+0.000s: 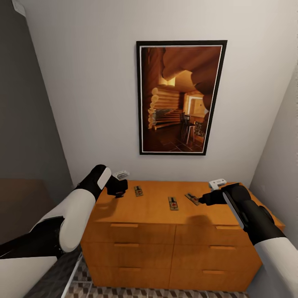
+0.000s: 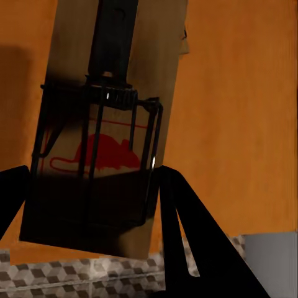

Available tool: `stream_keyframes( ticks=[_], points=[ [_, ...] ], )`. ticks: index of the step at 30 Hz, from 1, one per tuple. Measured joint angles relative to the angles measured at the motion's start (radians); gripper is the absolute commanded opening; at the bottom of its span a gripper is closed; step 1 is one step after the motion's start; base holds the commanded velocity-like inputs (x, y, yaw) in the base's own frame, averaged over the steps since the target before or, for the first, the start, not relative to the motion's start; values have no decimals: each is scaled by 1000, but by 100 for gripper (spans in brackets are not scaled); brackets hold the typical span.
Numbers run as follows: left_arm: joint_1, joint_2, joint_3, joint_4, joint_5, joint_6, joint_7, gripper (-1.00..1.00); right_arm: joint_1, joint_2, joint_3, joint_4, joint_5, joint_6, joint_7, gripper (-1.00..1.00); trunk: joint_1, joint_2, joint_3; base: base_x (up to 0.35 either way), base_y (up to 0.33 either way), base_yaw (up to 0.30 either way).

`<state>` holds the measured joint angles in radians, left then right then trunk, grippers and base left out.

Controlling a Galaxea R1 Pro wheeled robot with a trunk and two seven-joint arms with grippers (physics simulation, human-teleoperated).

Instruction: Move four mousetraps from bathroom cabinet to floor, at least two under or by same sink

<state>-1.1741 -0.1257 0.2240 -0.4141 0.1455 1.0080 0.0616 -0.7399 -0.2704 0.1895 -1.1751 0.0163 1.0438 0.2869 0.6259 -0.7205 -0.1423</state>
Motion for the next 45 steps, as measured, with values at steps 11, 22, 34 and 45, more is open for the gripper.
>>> stream_keyframes(
  ticks=[11, 22, 34, 45],
  points=[
    [0, -1, -1, 0, 0, 1, -1, -100, 0, 0, -5, 1, 0, 0, 54, 100, 0, 0, 0, 31, -85, 0],
    [0, -4, -1, 1, 0, 2, -2, -100, 0, 1, -1, 2, 0, 0, 148, 100, 0, 0, 0, 3, -7, 0],
    [0, -5, -2, 1, 0, 2, -2, -100, 1, 1, 2, 2, 0, 0, 169, 100, 0, 0, -1, 0, 0, 35],
    [0, -6, -1, 1, 0, 1, -2, -100, 2, 1, 2, 2, 1, 0, 169, 100, 0, 0, -6, 0, 0, 110]
  ],
)
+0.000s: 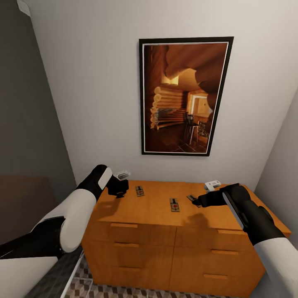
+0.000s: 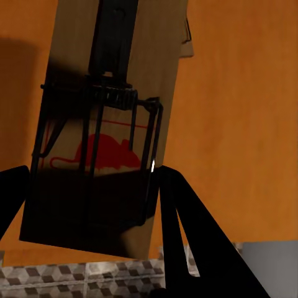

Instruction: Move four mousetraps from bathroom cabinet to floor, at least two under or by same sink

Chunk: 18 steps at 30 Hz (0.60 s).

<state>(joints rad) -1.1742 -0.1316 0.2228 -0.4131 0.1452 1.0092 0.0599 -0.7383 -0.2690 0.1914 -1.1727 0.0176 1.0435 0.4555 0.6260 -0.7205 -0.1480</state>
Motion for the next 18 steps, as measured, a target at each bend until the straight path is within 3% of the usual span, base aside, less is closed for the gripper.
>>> stream_keyframes(
  ticks=[11, 18],
  points=[
    [0, -1, -1, 0, 0, 0, 0, -100, 0, 0, -1, 0, 1, 0, -6, 100, 0, 0, -1, 19, 0, 10],
    [0, -1, 0, 0, 0, -1, 0, -100, 0, 0, 0, 27, 2, 0, -7, 100, 0, 0, -1, 216, 0, 1]
  ],
)
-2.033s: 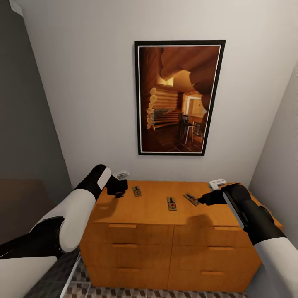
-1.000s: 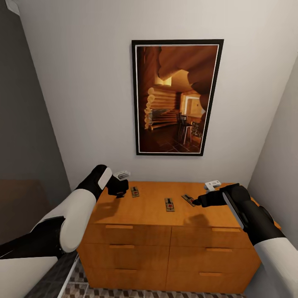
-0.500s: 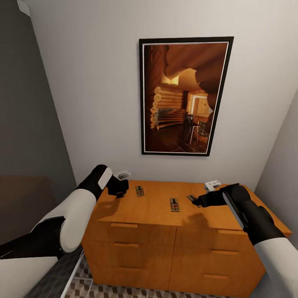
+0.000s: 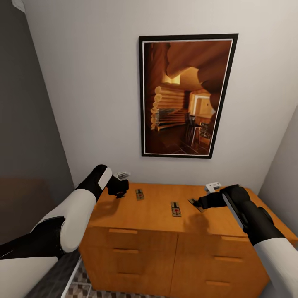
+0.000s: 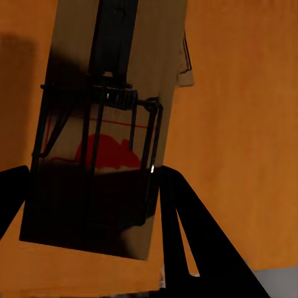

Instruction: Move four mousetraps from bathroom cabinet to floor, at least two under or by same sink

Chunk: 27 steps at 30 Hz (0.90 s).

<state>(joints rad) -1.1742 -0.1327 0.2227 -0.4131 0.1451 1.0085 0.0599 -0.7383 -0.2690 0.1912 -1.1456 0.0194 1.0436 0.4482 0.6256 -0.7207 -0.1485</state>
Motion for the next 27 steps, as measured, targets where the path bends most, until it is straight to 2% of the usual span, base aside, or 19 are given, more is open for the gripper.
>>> stream_keyframes(
  ticks=[8, 22, 27],
  points=[
    [0, -6, 0, 0, 0, 1, 0, -100, 0, 0, -1, 22, 0, 0, 0, 100, 0, 0, 0, 141, 0, 0],
    [0, -19, -2, 3, 1, 1, 0, -100, 0, 0, -1, 25, 0, 0, 1, 100, 0, 0, 0, 15, 0, 0],
    [0, -27, -18, 3, 0, 1, 0, -100, 0, -1, -2, 25, 0, 0, 3, 100, 0, 0, 0, 1, 0, 0]
  ],
)
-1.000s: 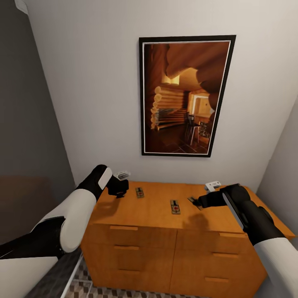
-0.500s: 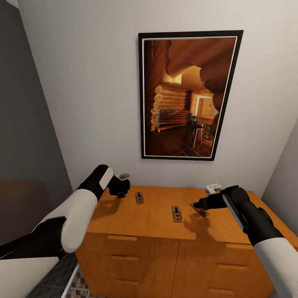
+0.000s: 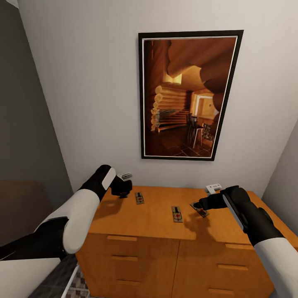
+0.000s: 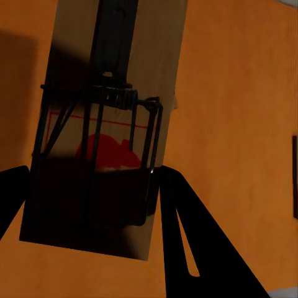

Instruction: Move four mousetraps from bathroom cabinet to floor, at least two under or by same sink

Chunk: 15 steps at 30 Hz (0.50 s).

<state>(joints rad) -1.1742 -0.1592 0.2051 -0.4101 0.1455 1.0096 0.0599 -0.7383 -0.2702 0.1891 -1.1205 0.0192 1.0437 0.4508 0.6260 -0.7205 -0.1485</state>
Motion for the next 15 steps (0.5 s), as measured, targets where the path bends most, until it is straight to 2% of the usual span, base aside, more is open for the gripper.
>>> stream_keyframes(
  ticks=[11, 15],
  points=[
    [0, -6, -44, 0, 0, 0, -1, -100, 0, 0, 0, 0, 0, 0, 3, 100, 0, 0, 0, 0, -6, 0],
    [0, -7, -47, 0, 0, 0, -1, -100, 0, 0, 0, 0, 0, 0, 3, 100, 0, 0, 0, 0, -176, 0]
  ],
)
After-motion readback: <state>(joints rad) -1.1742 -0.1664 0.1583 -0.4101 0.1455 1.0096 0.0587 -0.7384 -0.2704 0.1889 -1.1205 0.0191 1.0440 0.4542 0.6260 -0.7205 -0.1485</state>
